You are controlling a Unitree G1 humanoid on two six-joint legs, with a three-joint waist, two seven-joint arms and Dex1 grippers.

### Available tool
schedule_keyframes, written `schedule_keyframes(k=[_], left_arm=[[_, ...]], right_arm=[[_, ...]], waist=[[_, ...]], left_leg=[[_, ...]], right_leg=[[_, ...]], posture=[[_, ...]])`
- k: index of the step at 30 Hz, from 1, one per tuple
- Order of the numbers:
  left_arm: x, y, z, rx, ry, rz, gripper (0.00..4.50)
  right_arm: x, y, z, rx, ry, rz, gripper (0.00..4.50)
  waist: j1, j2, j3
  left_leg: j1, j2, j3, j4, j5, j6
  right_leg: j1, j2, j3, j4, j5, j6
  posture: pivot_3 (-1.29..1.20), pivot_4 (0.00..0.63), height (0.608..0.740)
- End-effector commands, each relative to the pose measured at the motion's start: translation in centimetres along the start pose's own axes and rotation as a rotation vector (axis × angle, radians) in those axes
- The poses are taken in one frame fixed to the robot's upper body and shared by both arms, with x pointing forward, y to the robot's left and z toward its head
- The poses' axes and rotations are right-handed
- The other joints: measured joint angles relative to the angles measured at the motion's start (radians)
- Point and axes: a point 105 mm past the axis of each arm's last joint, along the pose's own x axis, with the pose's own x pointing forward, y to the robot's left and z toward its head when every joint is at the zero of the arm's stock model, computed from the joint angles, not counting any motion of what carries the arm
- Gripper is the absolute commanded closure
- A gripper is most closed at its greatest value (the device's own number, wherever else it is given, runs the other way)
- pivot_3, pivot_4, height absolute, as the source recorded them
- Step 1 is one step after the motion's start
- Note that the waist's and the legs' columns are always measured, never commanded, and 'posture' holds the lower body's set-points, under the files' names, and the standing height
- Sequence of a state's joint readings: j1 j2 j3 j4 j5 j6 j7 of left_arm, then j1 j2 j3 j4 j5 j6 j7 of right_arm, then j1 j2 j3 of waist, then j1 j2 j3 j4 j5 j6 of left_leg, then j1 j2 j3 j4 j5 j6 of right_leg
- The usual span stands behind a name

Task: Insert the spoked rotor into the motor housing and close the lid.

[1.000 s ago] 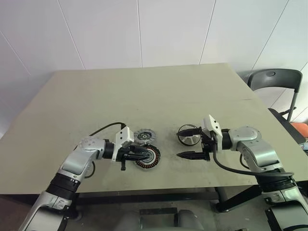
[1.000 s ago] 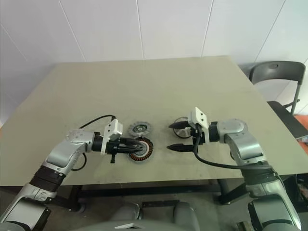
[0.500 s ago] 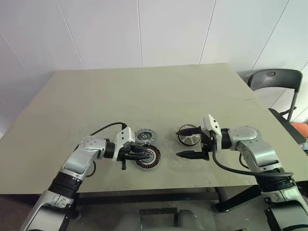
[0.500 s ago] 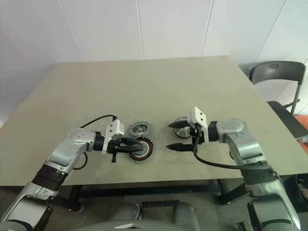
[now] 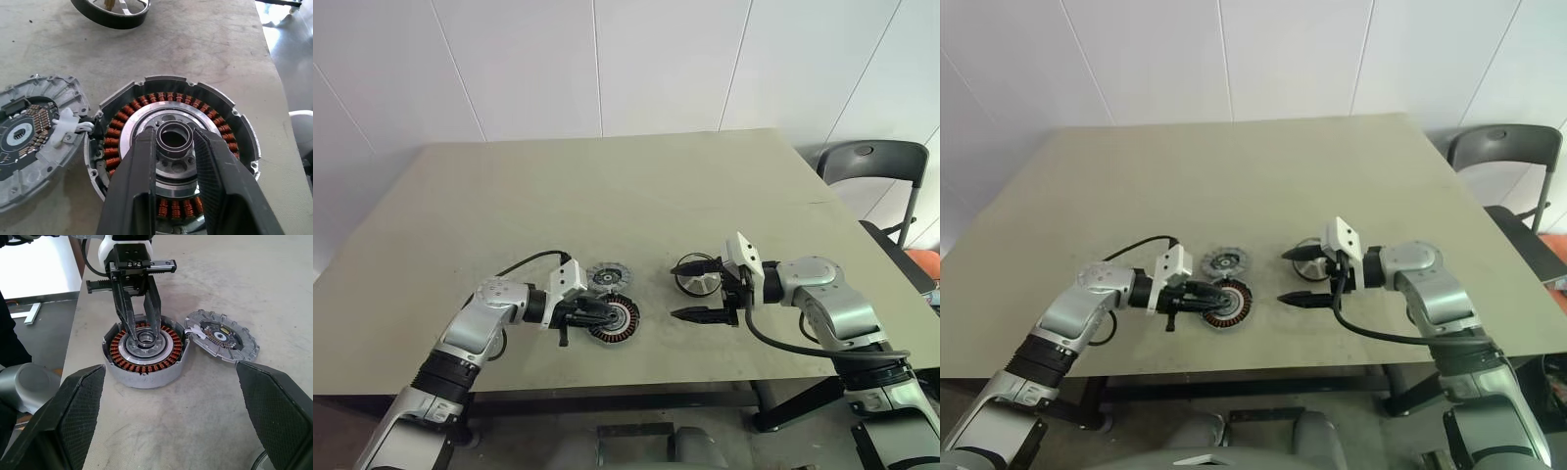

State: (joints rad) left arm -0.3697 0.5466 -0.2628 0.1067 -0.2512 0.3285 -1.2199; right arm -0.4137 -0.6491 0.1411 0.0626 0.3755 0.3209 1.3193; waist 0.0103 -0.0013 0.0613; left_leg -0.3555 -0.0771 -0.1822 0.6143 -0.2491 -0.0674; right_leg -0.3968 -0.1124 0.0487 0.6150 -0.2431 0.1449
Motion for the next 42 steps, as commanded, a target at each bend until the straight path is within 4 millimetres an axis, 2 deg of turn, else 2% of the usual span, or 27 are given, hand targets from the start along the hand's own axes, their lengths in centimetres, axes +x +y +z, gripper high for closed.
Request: schedule_keyframes(k=[1,8,9,16,20,23,29,34,35,42], left_arm=[[-0.5,0.3,1.5,0.046,-0.013,-0.009,2.39],[-1.0,1.0,3.3,0.114,-0.042,0.039,0.16],[-1.2,1.2,3.7,0.124,-0.054,0.061,0.06],[-3.3,3.4,6.1,0.076,-0.148,0.24,0.06],[-4.5,4.4,5.9,0.034,-0.199,0.315,0.06],[-4.3,3.9,5.5,-0.006,-0.213,0.293,0.66],[-1.6,1.5,3.6,-0.035,-0.142,0.153,2.63],[-0.3,0.8,3.0,-0.039,-0.117,0.107,4.32],[-0.2,0.8,2.9,-0.037,-0.108,0.097,4.48],[0.0,0.7,2.9,-0.043,-0.097,0.078,4.48]], right_arm=[[0.0,-0.1,1.9,-0.065,-0.036,0.003,0.0],[0.2,-0.2,1.9,-0.064,-0.038,0.005,0.0],[0.2,-0.2,1.9,-0.065,-0.038,0.005,0.0],[0.2,-0.2,1.8,-0.066,-0.036,0.002,0.0],[0.3,-0.3,1.7,-0.066,-0.036,0.001,0.0],[0.3,-0.3,1.7,-0.066,-0.035,0.001,0.0],[0.3,-0.3,1.6,-0.065,-0.034,-0.005,0.0],[0.2,-0.3,1.5,-0.062,-0.032,-0.01,0.0],[0.2,-0.2,1.5,-0.062,-0.032,-0.01,0.0],[0.2,-0.1,1.5,-0.059,-0.032,-0.012,0.0]], waist=[[0.0,0.0,0.0],[-0.001,0.0,0.0],[-0.001,0.0,0.0],[0.0,0.0,0.0],[-0.003,0.0,0.0],[-0.003,0.0,0.0],[-0.002,0.0,0.0],[0.001,0.0,0.0],[0.0,0.0,0.0],[-0.003,0.0,0.0]], left_leg=[[0.0,0.0,0.0,0.0,0.0,0.0],[0.0,0.0,0.0,0.0,0.0,0.0],[0.0,0.0,0.0,0.0,0.0,0.0],[0.0,0.0,0.0,0.001,0.0,0.0],[0.001,0.0,0.0,0.001,0.0,0.0],[0.0,0.0,0.0,0.001,0.0,0.0],[0.0,0.0,0.0,0.001,0.0,0.0],[0.0,0.0,0.0,0.002,0.0,0.0],[0.001,0.0,0.0,0.002,0.0,0.0],[0.001,0.0,0.0,0.001,0.0,0.0]], right_leg=[[0.0,0.0,0.0,0.0,0.0,0.0],[0.0,0.0,0.0,0.0,0.0,0.0],[0.0,0.0,0.0,0.0,0.0,0.0],[0.0,0.0,0.0,0.001,0.0,0.001],[0.0,0.0,0.0,0.001,0.001,0.001],[0.0,0.0,0.0,0.0,0.002,0.002],[0.001,0.0,0.0,0.0,0.003,0.0],[0.001,0.0,0.0,0.0,0.003,0.0],[0.001,0.0,0.0,0.0,0.003,0.001],[0.001,0.0,0.0,0.0,0.003,0.001]], posture=[[0.0,0.0,0.74],[0.0,0.0,0.74],[0.0,0.0,0.74],[0.0,0.0,0.74],[0.0,0.0,0.74],[0.0,0.0,0.74],[0.0,0.0,0.74],[0.0,0.0,0.74],[0.0,0.0,0.74],[0.0,0.0,0.74]])
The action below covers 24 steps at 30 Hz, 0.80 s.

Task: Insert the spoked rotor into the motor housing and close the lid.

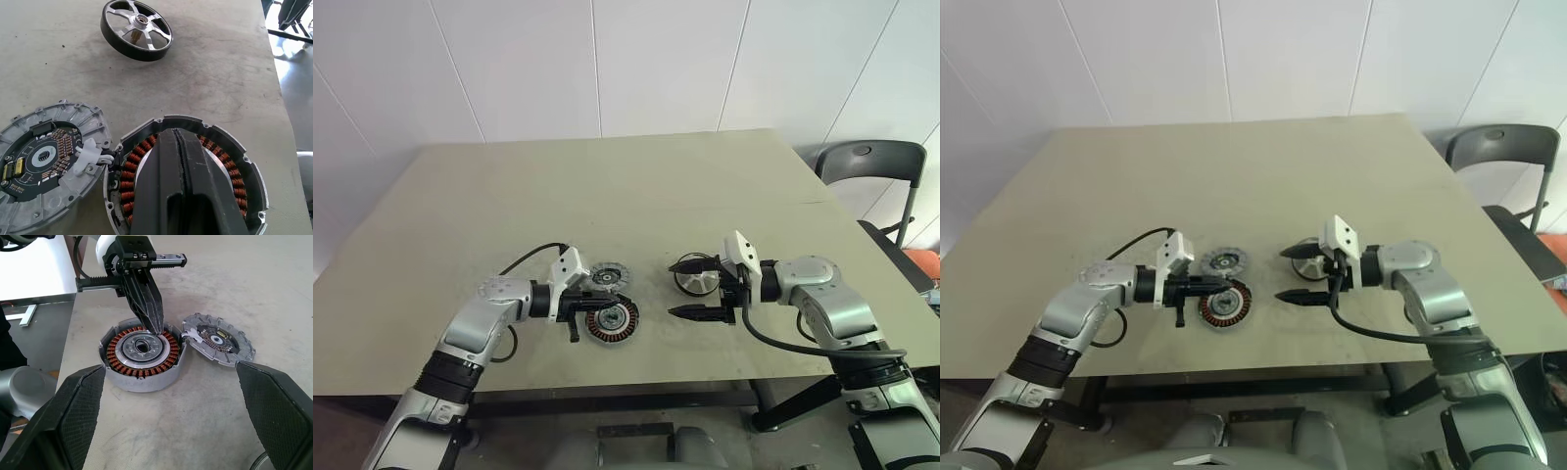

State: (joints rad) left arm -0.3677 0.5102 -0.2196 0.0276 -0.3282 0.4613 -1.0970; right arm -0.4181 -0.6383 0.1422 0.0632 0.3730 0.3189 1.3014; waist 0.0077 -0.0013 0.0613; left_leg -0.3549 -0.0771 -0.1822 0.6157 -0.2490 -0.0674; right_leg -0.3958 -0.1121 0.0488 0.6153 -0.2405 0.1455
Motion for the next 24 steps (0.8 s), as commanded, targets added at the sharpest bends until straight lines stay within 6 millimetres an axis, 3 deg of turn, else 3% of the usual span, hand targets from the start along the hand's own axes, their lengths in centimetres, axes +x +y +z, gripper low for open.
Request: schedule_keyframes(k=[1,10,18,24], left_arm=[[-0.2,-0.1,0.8,0.033,0.0,-0.022,4.48],[-0.3,-1.1,-2.9,0.01,0.143,-0.051,4.48],[-0.4,-0.1,-1.2,0.038,0.076,-0.004,4.48],[-1.6,1.8,3.1,-0.006,-0.127,0.099,4.48]], right_arm=[[0.0,0.0,1.3,-0.054,-0.025,0.002,0.0],[0.1,0.0,1.4,-0.054,-0.03,0.005,0.0],[0.2,-0.1,1.5,-0.058,-0.032,0.003,0.0],[0.2,-0.1,1.5,-0.058,-0.033,0.0,0.0]], waist=[[0.0,0.0,0.0],[0.002,0.0,0.0],[0.002,0.0,0.0],[0.003,0.0,0.0]], left_leg=[[0.0,0.0,0.0,0.0,0.0,0.0],[0.0,0.0,0.0,0.0,0.0,0.0],[0.001,0.0,0.0,0.0,0.0,0.0],[0.0,0.0,0.0,0.001,0.0,0.0]], right_leg=[[0.0,0.0,0.0,0.0,0.0,0.0],[0.0,0.0,0.0,0.0,0.0,0.0],[0.001,0.0,0.0,0.0,0.0,0.0],[0.001,0.0,0.0,0.0,0.0,0.0]], posture=[[0.0,0.0,0.74],[0.0,0.0,0.74],[0.0,0.0,0.74],[0.0,0.0,0.74]])
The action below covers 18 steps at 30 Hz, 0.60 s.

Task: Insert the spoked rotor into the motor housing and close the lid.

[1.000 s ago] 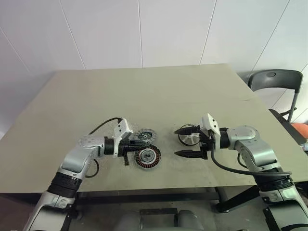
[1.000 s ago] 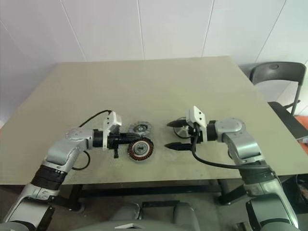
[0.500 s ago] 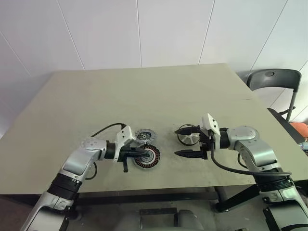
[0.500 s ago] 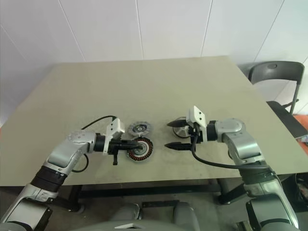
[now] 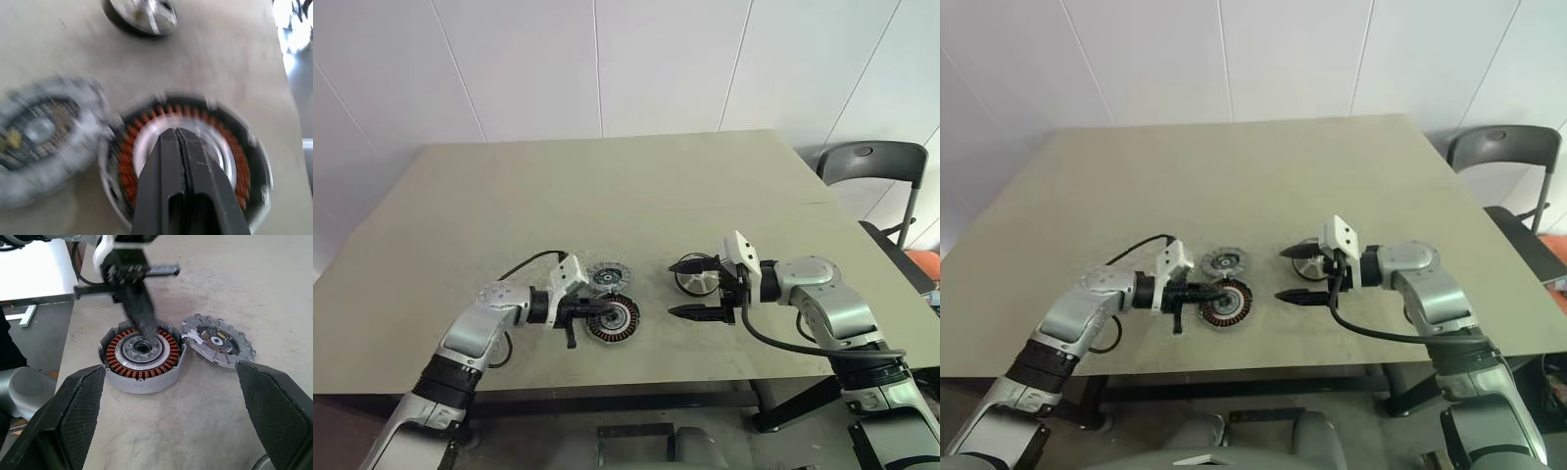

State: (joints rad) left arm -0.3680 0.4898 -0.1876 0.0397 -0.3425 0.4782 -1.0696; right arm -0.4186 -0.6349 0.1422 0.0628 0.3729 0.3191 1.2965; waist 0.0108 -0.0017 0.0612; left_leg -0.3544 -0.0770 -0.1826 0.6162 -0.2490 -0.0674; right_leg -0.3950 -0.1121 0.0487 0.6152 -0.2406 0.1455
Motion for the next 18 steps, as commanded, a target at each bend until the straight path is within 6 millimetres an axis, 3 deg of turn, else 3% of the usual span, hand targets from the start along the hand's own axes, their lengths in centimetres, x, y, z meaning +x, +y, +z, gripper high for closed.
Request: schedule_keyframes(k=[1,6,12,18], left_arm=[[-1.6,1.5,3.2,0.033,-0.095,0.071,4.48],[-2.3,1.2,3.3,0.035,-0.072,0.044,4.48],[-0.9,-1.0,2.4,0.013,-0.025,-0.066,4.48],[-0.3,-1.0,2.1,0.022,-0.017,-0.063,4.48]], right_arm=[[0.1,0.0,1.4,-0.057,-0.03,0.004,0.0],[0.2,-0.1,1.4,-0.058,-0.029,0.004,0.0],[0.3,-0.1,1.4,-0.058,-0.032,0.005,0.0],[0.2,0.0,1.4,-0.057,-0.032,0.002,0.0]], waist=[[0.0,0.0,0.0],[-0.008,0.0,0.0],[-0.006,0.0,0.0],[-0.008,0.0,0.0]], left_leg=[[0.0,0.0,0.0,0.0,0.0,0.0],[0.0,0.0,0.0,-0.001,0.0,0.0],[0.0,0.0,0.0,0.0,0.0,0.0],[0.0,0.0,0.0,0.0,0.0,0.0]], right_leg=[[0.0,0.0,0.0,0.0,0.0,0.0],[0.0,0.0,0.0,0.0,0.0,0.0],[0.0,0.0,0.0,0.0,0.0,0.0],[0.0,0.0,0.0,0.0,0.0,0.0]], posture=[[0.0,0.0,0.74],[0.0,0.0,0.74],[0.0,0.0,0.74],[0.0,0.0,0.74]])
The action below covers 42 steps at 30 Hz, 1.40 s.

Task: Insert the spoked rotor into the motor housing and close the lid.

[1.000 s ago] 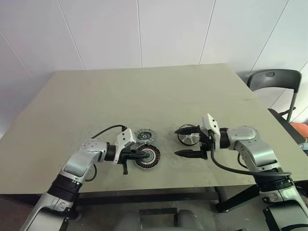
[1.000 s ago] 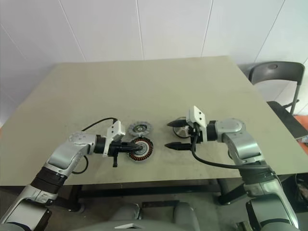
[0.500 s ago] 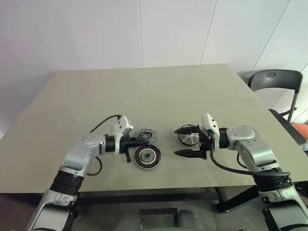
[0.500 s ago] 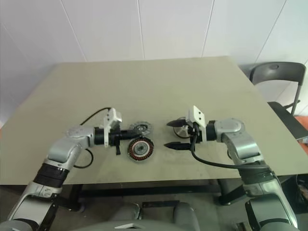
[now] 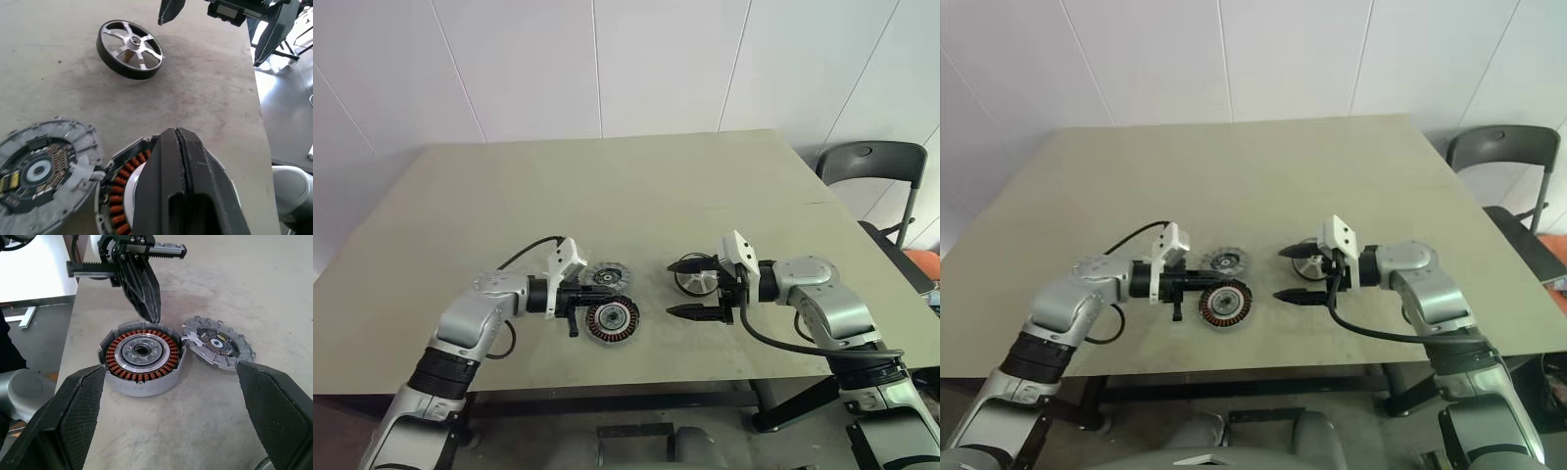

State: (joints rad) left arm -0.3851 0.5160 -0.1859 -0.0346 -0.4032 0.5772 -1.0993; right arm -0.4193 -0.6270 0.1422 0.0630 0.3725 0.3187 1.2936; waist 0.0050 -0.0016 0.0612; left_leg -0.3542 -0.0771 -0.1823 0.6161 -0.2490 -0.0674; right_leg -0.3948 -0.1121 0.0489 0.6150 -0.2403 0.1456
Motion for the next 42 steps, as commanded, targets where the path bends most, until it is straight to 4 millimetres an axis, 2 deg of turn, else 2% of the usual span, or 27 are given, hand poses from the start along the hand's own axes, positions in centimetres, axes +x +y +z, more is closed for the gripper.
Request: schedule_keyframes(k=[1,4,11,19,22,25,28,33,39,42], left_arm=[[-0.1,0.1,0.8,0.044,-0.011,0.007,4.48],[-0.1,0.2,0.1,0.031,0.001,0.009,4.48],[0.0,-0.4,-5.1,-0.009,0.152,-0.023,4.48],[-0.2,1.3,-2.1,0.008,0.014,0.061,4.48],[-0.5,1.4,-0.1,-0.007,-0.079,0.066,4.48],[-0.4,0.6,0.7,0.004,-0.09,0.026,4.48],[0.0,0.0,0.1,-0.009,-0.047,-0.002,4.48],[-0.1,0.3,-3.4,0.003,0.112,0.025,4.48],[-0.6,0.9,-3.1,-0.002,0.059,0.079,4.48],[-1.1,1.4,-1.8,-0.011,-0.012,0.11,4.48]], right_arm=[[0.0,0.0,1.4,-0.057,-0.025,0.001,0.0],[0.1,0.0,1.4,-0.057,-0.025,0.001,0.0],[0.1,-0.1,1.4,-0.058,-0.029,0.002,0.0],[0.2,0.0,1.4,-0.06,-0.03,0.005,0.0],[0.2,-0.1,1.5,-0.059,-0.031,0.005,0.0],[0.1,-0.1,1.4,-0.059,-0.029,0.005,0.0],[0.1,-0.1,1.4,-0.059,-0.028,0.005,0.0],[0.2,-0.1,1.4,-0.059,-0.029,0.002,0.0],[0.1,-0.2,1.4,-0.059,-0.025,-0.008,0.0],[0.2,-0.4,1.4,-0.056,-0.03,-0.012,0.0]], waist=[[-0.003,0.0,0.0],[-0.003,0.0,0.0],[-0.001,0.0,0.0],[0.003,0.0,0.0],[0.004,0.0,0.0],[0.004,0.0,0.0],[0.003,0.0,0.0],[-0.001,0.0,0.0],[0.003,0.0,0.0],[0.004,0.0,0.0]], left_leg=[[0.0,0.0,0.0,0.0,0.0,0.0],[0.0,0.0,0.0,0.0,0.0,0.0],[0.0,0.0,0.0,0.0,0.0,0.0],[0.002,0.0,0.0,0.001,0.0,0.0],[0.001,0.0,0.0,0.001,0.0,0.0],[0.0,0.0,0.0,0.001,0.0,0.0],[0.0,0.0,0.0,0.001,0.0,0.0],[0.001,0.0,0.0,0.001,0.0,0.0],[0.001,0.0,0.0,0.001,0.0,0.0],[0.001,0.0,0.0,0.001,0.0,0.0]], right_leg=[[0.0,0.0,0.0,0.0,0.0,0.0],[0.0,0.0,0.0,0.0,0.0,0.0],[0.0,0.0,0.0,0.0,0.001,-0.001],[0.003,0.0,0.0,0.0,0.0,-0.001],[0.001,0.0,0.0,0.0,0.0,-0.001],[0.001,0.0,0.0,0.0,0.001,-0.001],[0.001,0.0,0.0,-0.001,0.001,0.0],[0.002,0.0,0.0,0.0,0.0,-0.001],[0.001,0.001,0.0,0.0,0.0,-0.001],[0.001,0.001,0.0,0.0,0.0,-0.001]], posture=[[0.0,0.0,0.74],[0.0,0.0,0.74],[0.0,0.0,0.74],[0.0,0.0,0.74],[0.0,0.0,0.74],[0.0,0.0,0.74],[0.0,0.0,0.74],[0.0,0.0,0.74],[0.0,0.0,0.74],[0.0,0.0,0.74]])
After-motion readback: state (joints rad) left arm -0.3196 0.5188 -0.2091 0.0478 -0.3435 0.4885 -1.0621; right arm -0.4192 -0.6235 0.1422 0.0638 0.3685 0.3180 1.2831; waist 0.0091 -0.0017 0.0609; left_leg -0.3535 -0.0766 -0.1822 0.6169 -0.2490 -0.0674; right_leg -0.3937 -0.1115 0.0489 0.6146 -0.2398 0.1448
